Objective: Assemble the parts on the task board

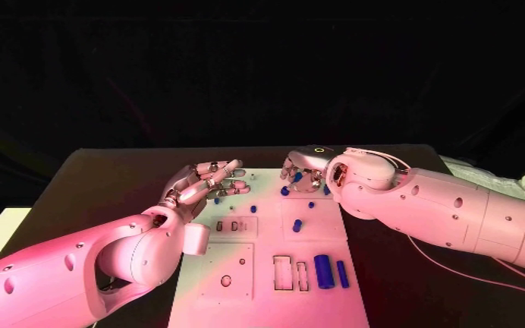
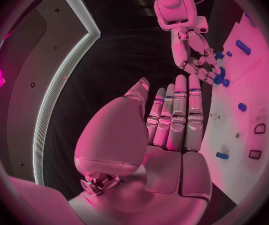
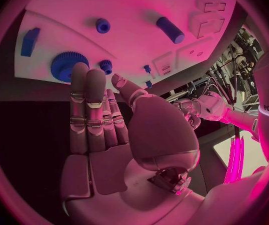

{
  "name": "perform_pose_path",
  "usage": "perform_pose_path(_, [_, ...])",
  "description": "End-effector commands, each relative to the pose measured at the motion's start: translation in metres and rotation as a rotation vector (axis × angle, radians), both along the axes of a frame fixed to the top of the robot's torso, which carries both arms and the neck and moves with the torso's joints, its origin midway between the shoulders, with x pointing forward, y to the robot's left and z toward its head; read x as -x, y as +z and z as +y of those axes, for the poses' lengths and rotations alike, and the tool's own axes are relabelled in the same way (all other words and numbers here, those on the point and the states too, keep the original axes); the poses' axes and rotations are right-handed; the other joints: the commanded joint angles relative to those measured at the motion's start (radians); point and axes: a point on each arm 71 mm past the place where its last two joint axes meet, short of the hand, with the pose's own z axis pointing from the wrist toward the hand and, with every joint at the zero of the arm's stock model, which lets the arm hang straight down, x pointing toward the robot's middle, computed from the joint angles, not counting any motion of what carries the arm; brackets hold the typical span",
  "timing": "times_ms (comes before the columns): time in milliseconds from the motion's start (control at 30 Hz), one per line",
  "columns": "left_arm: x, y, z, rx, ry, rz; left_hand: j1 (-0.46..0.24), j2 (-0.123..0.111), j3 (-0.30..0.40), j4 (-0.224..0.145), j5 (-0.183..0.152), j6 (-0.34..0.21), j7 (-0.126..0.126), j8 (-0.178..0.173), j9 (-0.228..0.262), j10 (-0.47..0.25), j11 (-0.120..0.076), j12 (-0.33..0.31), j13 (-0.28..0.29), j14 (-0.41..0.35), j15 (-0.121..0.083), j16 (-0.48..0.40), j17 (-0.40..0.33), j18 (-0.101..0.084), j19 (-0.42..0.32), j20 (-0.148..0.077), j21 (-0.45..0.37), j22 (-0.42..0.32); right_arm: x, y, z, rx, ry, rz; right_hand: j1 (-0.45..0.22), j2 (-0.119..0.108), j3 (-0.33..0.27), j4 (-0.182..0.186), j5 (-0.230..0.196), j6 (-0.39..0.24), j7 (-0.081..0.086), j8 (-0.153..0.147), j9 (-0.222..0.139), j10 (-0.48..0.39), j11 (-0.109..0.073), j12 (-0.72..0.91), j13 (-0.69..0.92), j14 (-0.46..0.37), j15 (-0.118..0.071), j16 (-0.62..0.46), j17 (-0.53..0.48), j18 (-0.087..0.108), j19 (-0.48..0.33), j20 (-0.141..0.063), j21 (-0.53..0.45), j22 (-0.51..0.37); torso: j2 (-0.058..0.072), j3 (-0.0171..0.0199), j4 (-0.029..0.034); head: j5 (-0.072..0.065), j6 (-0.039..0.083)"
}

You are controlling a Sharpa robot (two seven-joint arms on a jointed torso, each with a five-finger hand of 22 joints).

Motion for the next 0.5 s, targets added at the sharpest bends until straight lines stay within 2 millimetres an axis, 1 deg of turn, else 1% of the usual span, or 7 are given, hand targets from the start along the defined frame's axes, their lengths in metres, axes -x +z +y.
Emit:
perform_pose_path(33, [0.0013, 0.0026, -0.0025, 0.015, -0.024, -0.005, -0.001, 0.005, -0.002, -0.006, -0.004, 0.003, 0.004, -0.003, -0.002, 0.003, 0.002, -0.003, 0.001, 0.001, 0.003, -0.005, 0.001, 0.01, 0.007, -0.001, -0.002, -0.001, -0.0013, -0.0046, 0.001, 0.091, -0.005, 0.015, 0.002, -0.01, 0.007, 0.007, -0.005, 0.006, -0.005, -0.004, 0.002, 0.001, -0.005, -0.005, 0.001, 0.037, -0.002, 0.043, 0.041, 0.004, -0.011, 0.001, 0.017, 0.011, 0.005, -0.0012, 0.0017, -0.001, -0.001])
perform_pose_path(133, [0.0018, 0.0033, -0.0026, 0.015, -0.026, -0.006, -0.001, 0.005, -0.002, -0.006, -0.004, 0.003, 0.004, -0.003, -0.002, 0.003, 0.002, -0.003, 0.001, 0.001, 0.003, -0.005, 0.001, 0.01, 0.007, -0.001, -0.002, -0.001, -0.0023, -0.0067, 0.0022, 0.11, -0.006, 0.022, 0.001, -0.013, 0.01, 0.011, -0.007, 0.005, -0.006, -0.004, 0.001, 0.0, -0.004, -0.005, 0.001, 0.034, -0.001, 0.054, 0.05, 0.004, -0.015, 0.002, 0.025, 0.016, 0.005, -0.0006, 0.0017, 0.0, -0.003])
perform_pose_path(233, [0.0021, 0.0039, -0.0027, 0.015, -0.028, -0.006, -0.001, 0.005, -0.002, -0.006, -0.004, 0.003, 0.004, -0.003, -0.002, 0.003, 0.002, -0.003, 0.001, 0.001, 0.003, -0.005, 0.001, 0.01, 0.007, -0.001, -0.002, -0.001, -0.0036, -0.0089, 0.0029, 0.124, -0.007, 0.028, 0.002, -0.014, 0.012, 0.012, -0.009, 0.006, -0.006, -0.004, 0.002, 0.0, -0.005, -0.005, 0.001, 0.033, -0.001, 0.06, 0.055, 0.004, -0.017, 0.002, 0.028, 0.018, 0.006, -0.001, 0.0015, 0.0, -0.004])
perform_pose_path(333, [0.0023, 0.0044, -0.0028, 0.015, -0.029, -0.007, -0.001, 0.004, -0.003, -0.007, -0.004, 0.002, 0.005, -0.005, -0.002, 0.002, 0.003, -0.005, 0.001, 0.0, 0.003, -0.007, 0.002, 0.01, 0.007, 0.0, -0.003, -0.002, -0.0047, -0.0114, 0.0038, 0.137, -0.006, 0.036, 0.005, -0.014, 0.018, 0.016, -0.01, 0.008, -0.007, -0.003, 0.002, 0.002, -0.005, -0.004, 0.001, 0.033, -0.002, 0.086, 0.083, 0.004, -0.021, 0.003, 0.037, 0.025, 0.007, -0.0017, 0.0029, -0.001, -0.005])
perform_pose_path(500, [0.0024, 0.0046, -0.0027, 0.015, -0.029, -0.007, -0.001, 0.004, -0.003, -0.007, -0.004, 0.002, 0.005, -0.005, -0.002, 0.002, 0.003, -0.005, 0.001, 0.0, 0.003, -0.007, 0.002, 0.01, 0.007, 0.0, -0.003, -0.002, -0.0052, -0.0134, 0.006, 0.145, -0.001, 0.04, 0.006, -0.016, 0.021, 0.018, -0.011, 0.008, -0.007, -0.004, 0.002, 0.002, -0.005, -0.004, 0.001, 0.032, -0.001, 0.096, 0.092, 0.005, -0.024, 0.003, 0.043, 0.028, 0.01, -0.001, 0.0043, -0.001, -0.007])
